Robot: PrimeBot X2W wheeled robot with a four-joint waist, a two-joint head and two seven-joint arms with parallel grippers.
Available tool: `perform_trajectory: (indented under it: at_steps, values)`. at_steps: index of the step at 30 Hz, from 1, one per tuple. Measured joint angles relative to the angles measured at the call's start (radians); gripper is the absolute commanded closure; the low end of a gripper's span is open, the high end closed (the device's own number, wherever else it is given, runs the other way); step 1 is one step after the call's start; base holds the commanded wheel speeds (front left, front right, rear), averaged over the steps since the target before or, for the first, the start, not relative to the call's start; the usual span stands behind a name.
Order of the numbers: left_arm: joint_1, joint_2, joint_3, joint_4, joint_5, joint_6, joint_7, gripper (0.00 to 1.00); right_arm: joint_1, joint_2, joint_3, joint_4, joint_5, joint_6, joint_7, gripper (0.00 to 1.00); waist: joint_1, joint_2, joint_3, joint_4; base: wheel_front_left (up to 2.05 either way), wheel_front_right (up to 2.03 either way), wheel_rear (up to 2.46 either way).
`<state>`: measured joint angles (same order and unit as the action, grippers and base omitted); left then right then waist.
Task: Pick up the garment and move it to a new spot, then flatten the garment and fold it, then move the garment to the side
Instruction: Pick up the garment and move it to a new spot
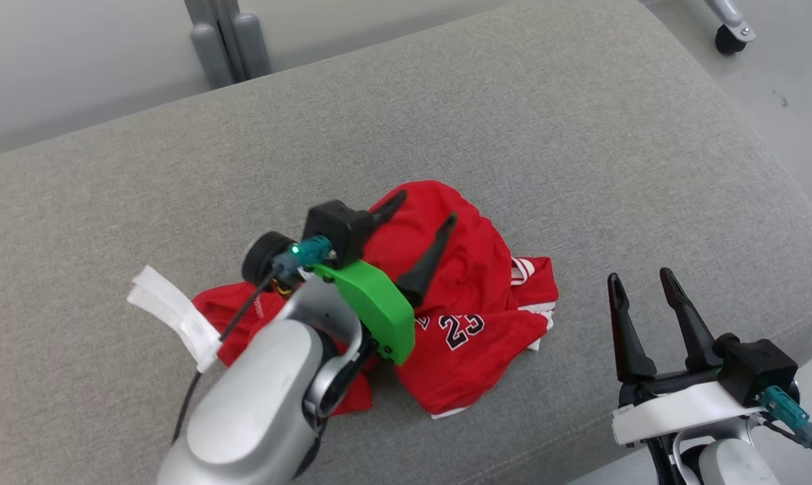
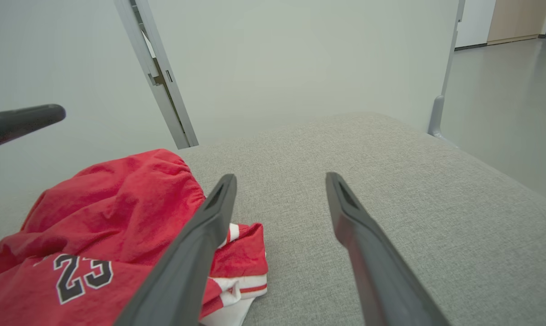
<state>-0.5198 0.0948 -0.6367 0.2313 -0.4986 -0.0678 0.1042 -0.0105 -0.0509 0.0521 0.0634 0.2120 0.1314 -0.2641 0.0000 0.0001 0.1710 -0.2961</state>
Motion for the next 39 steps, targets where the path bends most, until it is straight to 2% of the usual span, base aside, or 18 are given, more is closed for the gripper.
perform_trajectory:
  at_steps: [4,7,10,14,15,16,17,21,27,29,32,36,39]
  values:
    - [-0.067,0.041,0.037,0.088,-0.005,0.019,0.059,0.0,-0.015,0.0,0.018,0.001,0.0,0.0,0.0,0.0,0.0,0.0,0.013,-0.007,0.0,0.0,0.0]
    - [-0.108,0.045,0.031,0.167,-0.027,-0.009,0.102,0.0,-0.017,0.0,0.025,0.006,0.005,0.0,0.0,0.0,0.0,0.0,0.028,-0.016,0.0,0.0,0.0]
    - [-0.132,0.028,0.03,0.225,-0.109,-0.039,0.152,0.0,-0.017,0.0,0.025,0.01,0.008,0.0,0.0,0.0,0.0,0.0,0.04,-0.023,0.0,0.0,0.0]
    - [-0.169,0.046,-0.009,0.263,-0.142,-0.056,0.2,0.02,-0.017,0.0,0.023,0.012,0.015,0.0,0.0,0.0,0.0,0.0,0.054,-0.032,0.0,0.0,0.0]
    - [-0.17,0.052,-0.018,0.269,-0.149,-0.056,0.207,0.51,-0.017,0.0,0.022,0.012,0.015,0.0,0.0,0.0,0.0,0.0,0.057,-0.033,0.0,0.0,0.0]
    - [-0.17,0.057,-0.023,0.274,-0.155,-0.057,0.206,0.7,-0.017,0.0,0.02,0.012,0.016,0.0,0.0,0.0,0.0,0.0,0.058,-0.034,0.0,0.0,0.0]
    - [-0.172,0.061,-0.028,0.276,-0.159,-0.057,0.201,1.0,-0.017,0.0,0.02,0.012,0.016,0.0,0.0,0.0,0.0,0.0,0.059,-0.034,0.0,0.0,0.0]
    - [-0.173,0.069,-0.049,0.27,-0.184,-0.06,0.167,1.0,-0.017,0.0,0.013,0.012,0.02,0.0,0.0,0.0,0.0,0.0,0.054,-0.03,0.0,0.0,0.0]
    - [-0.172,0.064,-0.047,0.179,-0.199,-0.06,0.092,1.0,-0.01,0.0,0.007,0.018,0.02,0.0,0.0,0.0,0.0,0.0,0.038,-0.009,0.0,0.0,0.0]
    - [-0.168,0.061,-0.032,0.115,-0.214,-0.059,0.071,1.0,-0.003,0.0,0.004,0.02,0.019,0.0,0.0,0.0,0.0,0.0,0.03,-0.001,0.0,0.0,0.0]
    - [-0.155,0.075,0.009,-0.025,-0.224,-0.03,0.036,1.0,0.008,0.0,-0.002,0.02,0.016,0.0,0.0,0.0,0.0,0.0,0.019,0.011,0.0,0.0,0.0]
    - [-0.121,0.144,0.088,-0.301,-0.258,0.018,0.053,1.0,0.029,0.0,-0.018,0.016,0.013,0.0,0.0,0.0,0.0,0.0,0.007,0.035,0.0,0.0,0.0]
    - [-0.114,0.251,0.189,-0.481,-0.254,0.083,0.093,1.0,0.036,0.0,-0.027,0.012,0.008,0.0,0.0,0.0,0.0,0.0,0.002,0.06,0.0,0.0,0.0]
